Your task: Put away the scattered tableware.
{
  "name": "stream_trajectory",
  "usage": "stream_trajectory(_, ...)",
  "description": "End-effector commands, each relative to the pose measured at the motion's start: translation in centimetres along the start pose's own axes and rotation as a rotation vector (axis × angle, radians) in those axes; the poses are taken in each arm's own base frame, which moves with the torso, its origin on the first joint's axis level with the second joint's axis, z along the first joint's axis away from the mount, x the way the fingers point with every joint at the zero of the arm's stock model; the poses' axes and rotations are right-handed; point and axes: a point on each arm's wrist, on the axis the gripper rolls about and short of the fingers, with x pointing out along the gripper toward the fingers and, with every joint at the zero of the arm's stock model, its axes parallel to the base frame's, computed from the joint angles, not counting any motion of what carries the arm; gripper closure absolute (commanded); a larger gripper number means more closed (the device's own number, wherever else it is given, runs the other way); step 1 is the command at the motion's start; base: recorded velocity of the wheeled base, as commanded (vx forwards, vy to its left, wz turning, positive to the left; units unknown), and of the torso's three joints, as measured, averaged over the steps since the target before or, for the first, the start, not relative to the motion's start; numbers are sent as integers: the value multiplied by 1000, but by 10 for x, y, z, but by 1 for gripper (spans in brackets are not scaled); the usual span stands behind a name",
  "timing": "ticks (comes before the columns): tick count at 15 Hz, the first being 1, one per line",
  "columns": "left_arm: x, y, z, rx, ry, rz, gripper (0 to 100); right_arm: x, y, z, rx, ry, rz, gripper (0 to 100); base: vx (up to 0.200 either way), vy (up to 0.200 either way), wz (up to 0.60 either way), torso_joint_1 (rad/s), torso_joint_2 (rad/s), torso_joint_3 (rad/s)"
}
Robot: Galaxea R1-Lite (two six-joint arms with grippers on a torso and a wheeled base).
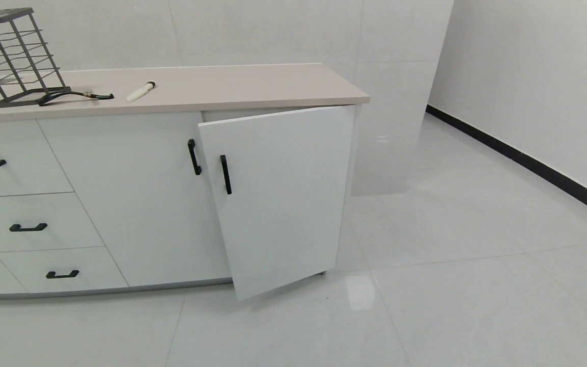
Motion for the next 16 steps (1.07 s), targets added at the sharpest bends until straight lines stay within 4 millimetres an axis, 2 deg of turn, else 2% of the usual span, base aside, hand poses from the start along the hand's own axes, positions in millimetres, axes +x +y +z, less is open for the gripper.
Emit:
stream_trajectory(1, 0, 0, 0, -1, 0, 0, 0, -35, 21, -19, 3, 4, -43, 100, 0, 0, 0, 0, 0, 0)
stream_trajectory(2, 0, 0, 0, -1, 0, 0, 0, -35, 21, -22, 25, 37, -72, 100, 0, 0, 0, 0, 0, 0)
stream_trajectory(4, 0, 0, 0, -3, 0, 0, 0, -41, 23, -54, 176, 340, -212, 100, 0, 0, 0, 0, 0, 0)
stream_trajectory(5, 0, 0, 0, -3, 0, 2, 0, -44, 23, -59, 192, 396, -248, 100, 200, 0, 0, 2, -2, 7)
stream_trajectory(6, 0, 0, 0, -9, 0, 3, 0, -46, 21, -61, 215, 446, -376, 100, 200, 0, 0, 2, 7, 2)
stream_trajectory(8, 0, 0, 0, -9, 0, 3, 0, -48, 20, -66, 190, 487, -495, 100, 200, 0, 0, 2, 0, 0)
stream_trajectory(11, 0, 0, 0, -9, 0, 3, 0, -48, 20, -66, 198, 490, -504, 100, 200, 200, 0, 7, 1, 2)
stream_trajectory(15, 0, 0, 0, -9, 0, 5, 0, -48, 20, -66, 200, 490, -505, 100, 0, 200, 0, 6, 1, 0)
stream_trajectory(16, 0, 0, 0, -9, 0, 5, 0, -49, 20, -66, 198, 492, -504, 100, 0, 200, 600, 2, 2, -2)
